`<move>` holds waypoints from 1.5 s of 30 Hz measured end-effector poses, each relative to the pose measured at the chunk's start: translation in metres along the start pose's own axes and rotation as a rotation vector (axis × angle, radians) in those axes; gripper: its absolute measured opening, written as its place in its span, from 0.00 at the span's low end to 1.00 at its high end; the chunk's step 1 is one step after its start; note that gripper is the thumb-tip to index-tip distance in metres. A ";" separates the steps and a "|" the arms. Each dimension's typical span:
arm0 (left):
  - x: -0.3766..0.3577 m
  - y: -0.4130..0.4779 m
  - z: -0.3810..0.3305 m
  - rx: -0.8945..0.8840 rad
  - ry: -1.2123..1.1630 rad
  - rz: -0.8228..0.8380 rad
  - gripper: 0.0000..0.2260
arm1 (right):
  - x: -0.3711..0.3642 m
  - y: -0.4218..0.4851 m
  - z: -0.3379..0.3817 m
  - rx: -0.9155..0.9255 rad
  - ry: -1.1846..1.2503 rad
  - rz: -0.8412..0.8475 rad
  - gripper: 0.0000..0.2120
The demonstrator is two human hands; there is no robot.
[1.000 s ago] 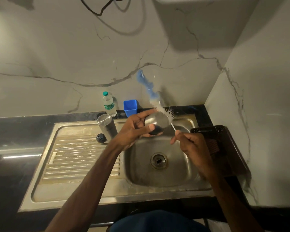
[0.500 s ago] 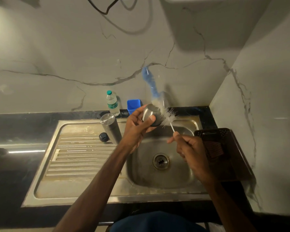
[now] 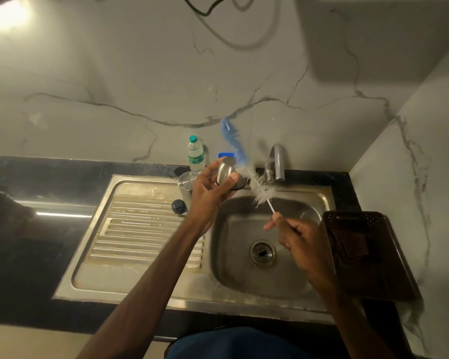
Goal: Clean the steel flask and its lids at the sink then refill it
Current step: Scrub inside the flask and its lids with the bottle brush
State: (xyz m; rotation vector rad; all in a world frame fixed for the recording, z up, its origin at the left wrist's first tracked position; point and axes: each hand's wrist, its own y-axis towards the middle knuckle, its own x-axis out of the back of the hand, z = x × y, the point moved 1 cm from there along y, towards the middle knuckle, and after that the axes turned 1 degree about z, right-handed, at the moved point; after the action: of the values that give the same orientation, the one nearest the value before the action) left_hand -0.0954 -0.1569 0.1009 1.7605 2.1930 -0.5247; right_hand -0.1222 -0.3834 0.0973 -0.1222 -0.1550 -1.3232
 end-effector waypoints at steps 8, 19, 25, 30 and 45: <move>0.030 -0.008 -0.015 -0.036 0.122 0.050 0.23 | -0.053 0.040 0.005 -0.002 0.044 0.032 0.16; 0.150 0.016 -0.056 -0.161 0.332 -0.246 0.19 | -0.115 0.062 -0.019 -0.105 0.068 -0.025 0.17; 0.213 0.029 -0.030 -0.099 0.580 -0.365 0.21 | -0.137 0.079 -0.028 -0.187 0.071 -0.086 0.18; 0.272 0.051 0.012 0.017 0.801 -0.459 0.29 | -0.139 0.083 -0.039 -0.270 0.019 -0.173 0.18; 0.334 0.085 0.103 0.208 1.136 -0.287 0.29 | -0.122 0.093 -0.028 -0.266 -0.305 -0.225 0.15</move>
State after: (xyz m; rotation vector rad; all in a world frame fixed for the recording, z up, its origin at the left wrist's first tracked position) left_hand -0.0864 0.1049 -0.1451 2.1619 3.2389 0.3473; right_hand -0.0600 -0.2500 0.0473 -0.5462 -0.2563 -1.5409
